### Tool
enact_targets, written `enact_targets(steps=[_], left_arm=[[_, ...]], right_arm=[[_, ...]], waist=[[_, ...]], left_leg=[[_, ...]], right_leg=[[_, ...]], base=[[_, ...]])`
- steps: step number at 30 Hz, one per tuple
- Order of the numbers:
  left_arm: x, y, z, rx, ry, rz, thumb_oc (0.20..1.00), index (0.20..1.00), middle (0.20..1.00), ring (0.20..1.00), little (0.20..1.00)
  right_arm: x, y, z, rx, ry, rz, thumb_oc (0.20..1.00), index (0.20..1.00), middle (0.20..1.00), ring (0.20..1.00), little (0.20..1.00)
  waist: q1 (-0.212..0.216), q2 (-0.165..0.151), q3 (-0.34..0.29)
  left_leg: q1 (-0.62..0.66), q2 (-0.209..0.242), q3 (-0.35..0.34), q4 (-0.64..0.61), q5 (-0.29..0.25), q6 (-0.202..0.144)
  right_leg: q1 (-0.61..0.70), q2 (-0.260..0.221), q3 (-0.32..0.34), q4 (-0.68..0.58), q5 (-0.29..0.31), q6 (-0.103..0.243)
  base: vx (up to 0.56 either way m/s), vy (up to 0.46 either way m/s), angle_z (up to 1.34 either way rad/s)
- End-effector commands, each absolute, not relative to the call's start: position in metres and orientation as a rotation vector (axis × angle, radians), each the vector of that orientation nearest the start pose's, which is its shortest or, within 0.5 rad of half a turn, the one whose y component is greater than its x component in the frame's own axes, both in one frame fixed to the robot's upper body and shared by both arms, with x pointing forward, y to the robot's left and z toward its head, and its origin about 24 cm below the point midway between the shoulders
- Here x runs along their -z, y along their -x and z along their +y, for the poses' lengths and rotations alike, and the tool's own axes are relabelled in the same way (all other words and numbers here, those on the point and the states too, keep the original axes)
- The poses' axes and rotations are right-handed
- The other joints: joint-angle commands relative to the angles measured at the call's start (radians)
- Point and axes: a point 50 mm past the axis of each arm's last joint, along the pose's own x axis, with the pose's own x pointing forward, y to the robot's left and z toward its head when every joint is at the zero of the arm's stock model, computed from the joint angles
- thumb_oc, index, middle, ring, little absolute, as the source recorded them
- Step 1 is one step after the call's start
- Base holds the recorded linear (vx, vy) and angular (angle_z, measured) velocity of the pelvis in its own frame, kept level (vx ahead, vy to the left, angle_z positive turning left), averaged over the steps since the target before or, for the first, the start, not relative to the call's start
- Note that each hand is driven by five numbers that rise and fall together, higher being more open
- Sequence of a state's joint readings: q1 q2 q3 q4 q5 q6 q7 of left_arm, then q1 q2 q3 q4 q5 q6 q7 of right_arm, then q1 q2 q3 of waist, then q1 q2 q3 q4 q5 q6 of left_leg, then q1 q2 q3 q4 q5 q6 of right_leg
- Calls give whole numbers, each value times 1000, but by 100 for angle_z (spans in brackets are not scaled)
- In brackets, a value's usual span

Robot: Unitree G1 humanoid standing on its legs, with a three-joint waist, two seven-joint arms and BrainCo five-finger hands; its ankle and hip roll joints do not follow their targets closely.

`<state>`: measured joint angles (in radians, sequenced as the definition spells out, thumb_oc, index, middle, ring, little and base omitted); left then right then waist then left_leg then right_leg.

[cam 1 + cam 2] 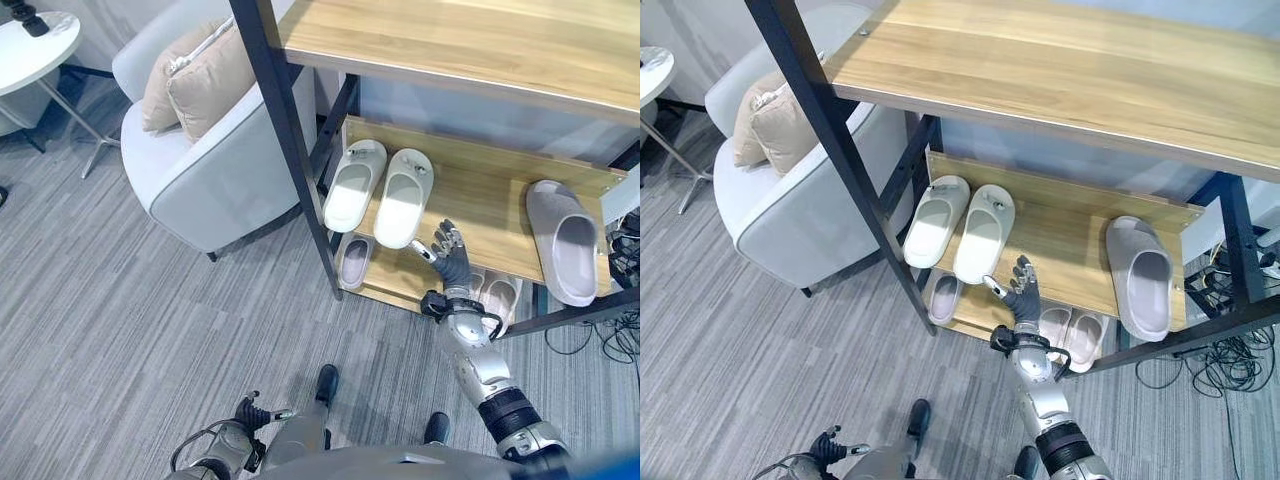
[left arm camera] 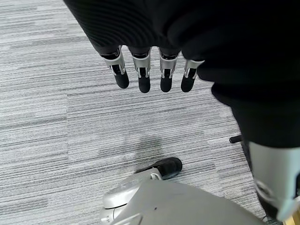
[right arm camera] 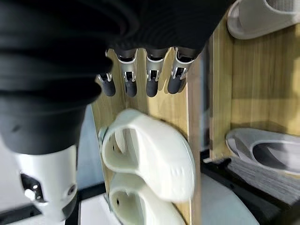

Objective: Arrange the slippers neatly on the shoe rack.

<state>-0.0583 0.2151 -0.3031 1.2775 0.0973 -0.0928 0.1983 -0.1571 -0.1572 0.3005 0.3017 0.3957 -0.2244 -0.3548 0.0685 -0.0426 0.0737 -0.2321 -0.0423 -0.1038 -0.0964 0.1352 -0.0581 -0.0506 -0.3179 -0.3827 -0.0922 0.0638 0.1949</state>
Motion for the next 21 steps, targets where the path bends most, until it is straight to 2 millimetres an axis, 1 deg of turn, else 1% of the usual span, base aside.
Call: enact_targets(steps=[1,8,12,17,21], left_arm=[[168,-93,194,80,-517,1163,1000,1000,1000,1000,1000],[168,-95,195,80,-520,1158,1000,1000,1000,1000,1000],[168,-93,198,69,-519,1167,1000,1000,1000,1000,1000],[168,-91,201,64,-525,1171,1000,1000,1000,1000,1000],[168,-88,200,55,-519,1180,1000,1000,1000,1000,1000]], right_arm=[[-48,-288,-131,77,-218,-83,1000,1000,1000,1000,1000],[-43,-293,-120,33,-240,-42,1000,1000,1000,1000,1000],[-46,-300,-106,-24,-247,-34,1000,1000,1000,1000,1000],[-51,-305,-100,-54,-242,-41,1000,1000,1000,1000,1000],[-55,-302,-110,-5,-174,-84,1000,1000,1000,1000,1000]], waist=[[25,11,-12],[31,0,-7],[36,-5,0],[45,-5,3],[33,-6,-1]], left_leg=[[7,4,54,9,-115,-2],[-3,4,58,9,-114,-2],[-3,8,64,9,-113,-3],[2,10,67,9,-113,-3],[17,13,74,9,-120,-3]], right_leg=[[17,-46,49,5,26,51],[3,-44,57,5,32,48],[2,-42,64,5,32,45],[4,-41,64,5,33,43],[16,-39,68,5,30,44]], base=[[-2,21,-6],[-2,5,-1],[1,-3,1],[0,0,0],[10,-11,-2]])
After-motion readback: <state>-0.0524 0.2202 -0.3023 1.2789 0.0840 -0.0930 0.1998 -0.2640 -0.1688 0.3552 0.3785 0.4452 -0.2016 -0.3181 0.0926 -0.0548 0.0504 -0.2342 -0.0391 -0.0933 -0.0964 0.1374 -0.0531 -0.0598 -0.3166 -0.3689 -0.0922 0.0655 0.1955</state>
